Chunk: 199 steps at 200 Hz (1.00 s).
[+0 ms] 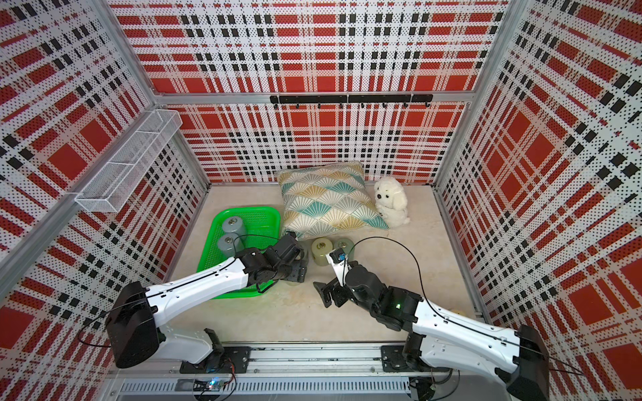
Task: Take the tea canister out of the basket
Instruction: Place the tea canister at the center of the board.
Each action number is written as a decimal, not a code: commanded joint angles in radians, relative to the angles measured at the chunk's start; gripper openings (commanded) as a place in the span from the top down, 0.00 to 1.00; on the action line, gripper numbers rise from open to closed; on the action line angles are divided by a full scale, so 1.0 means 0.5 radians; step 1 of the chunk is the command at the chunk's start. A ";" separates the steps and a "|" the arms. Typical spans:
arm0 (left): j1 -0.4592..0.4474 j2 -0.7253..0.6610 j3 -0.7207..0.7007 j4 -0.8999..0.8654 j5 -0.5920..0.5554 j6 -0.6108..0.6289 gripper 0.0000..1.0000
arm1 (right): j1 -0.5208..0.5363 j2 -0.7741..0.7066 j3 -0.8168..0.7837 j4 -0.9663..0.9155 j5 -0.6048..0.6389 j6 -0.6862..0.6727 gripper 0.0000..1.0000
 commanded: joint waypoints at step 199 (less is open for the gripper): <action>-0.055 0.282 -0.229 0.492 -0.016 -0.026 0.11 | 0.012 0.113 -0.039 0.106 -0.024 0.020 0.00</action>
